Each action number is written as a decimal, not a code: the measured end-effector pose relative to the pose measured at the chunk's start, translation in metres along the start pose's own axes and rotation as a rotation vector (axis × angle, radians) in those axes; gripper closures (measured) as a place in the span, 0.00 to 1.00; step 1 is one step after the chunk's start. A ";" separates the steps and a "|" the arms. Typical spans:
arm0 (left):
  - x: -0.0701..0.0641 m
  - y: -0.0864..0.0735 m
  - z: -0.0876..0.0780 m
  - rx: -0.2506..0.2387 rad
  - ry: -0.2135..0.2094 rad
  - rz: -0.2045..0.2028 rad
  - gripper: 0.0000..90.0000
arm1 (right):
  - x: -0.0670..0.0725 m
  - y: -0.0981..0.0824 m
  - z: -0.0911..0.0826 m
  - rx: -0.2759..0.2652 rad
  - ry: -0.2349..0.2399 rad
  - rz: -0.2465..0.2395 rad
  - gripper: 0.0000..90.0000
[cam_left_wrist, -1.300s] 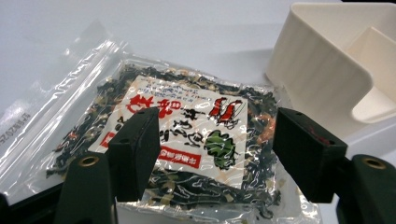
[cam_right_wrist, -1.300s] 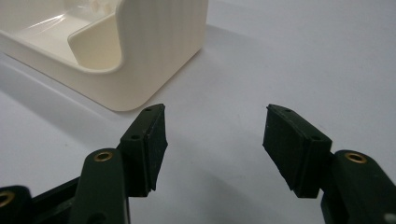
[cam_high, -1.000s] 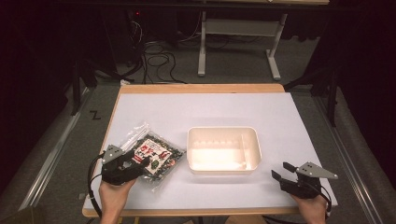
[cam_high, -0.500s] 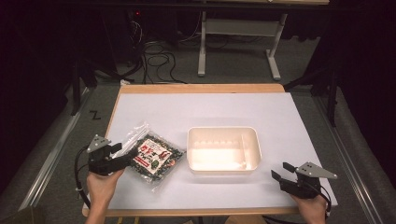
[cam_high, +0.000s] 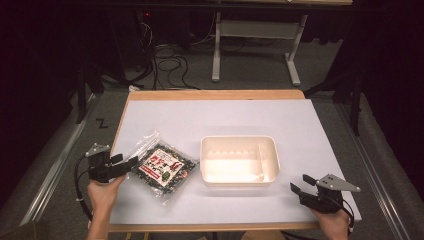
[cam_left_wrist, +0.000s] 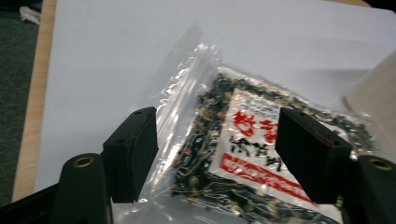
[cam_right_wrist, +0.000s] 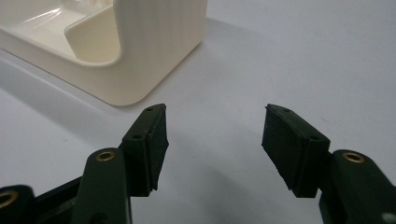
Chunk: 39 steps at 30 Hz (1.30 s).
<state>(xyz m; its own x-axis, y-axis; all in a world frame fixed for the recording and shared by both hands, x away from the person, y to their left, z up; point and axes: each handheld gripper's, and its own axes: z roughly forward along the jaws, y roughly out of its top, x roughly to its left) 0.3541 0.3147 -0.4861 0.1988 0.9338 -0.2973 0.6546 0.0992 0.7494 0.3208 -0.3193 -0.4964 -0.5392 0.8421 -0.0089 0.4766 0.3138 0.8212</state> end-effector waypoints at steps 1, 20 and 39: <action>0.003 -0.002 0.002 -0.006 0.003 -0.017 0.35 | 0.000 0.000 0.000 0.001 -0.002 0.000 0.45; 0.040 -0.012 0.006 -0.003 0.045 -0.128 0.33 | -0.002 -0.002 -0.002 0.001 -0.020 0.020 0.45; 0.049 -0.024 0.014 0.045 -0.010 -0.163 0.45 | -0.001 -0.002 -0.001 0.010 -0.016 0.017 0.45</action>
<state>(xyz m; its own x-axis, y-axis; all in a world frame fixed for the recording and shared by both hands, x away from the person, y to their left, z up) 0.3582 0.3531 -0.5265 0.0943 0.9029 -0.4194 0.7108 0.2338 0.6634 0.3192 -0.3211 -0.4973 -0.5195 0.8545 -0.0043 0.4925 0.3035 0.8157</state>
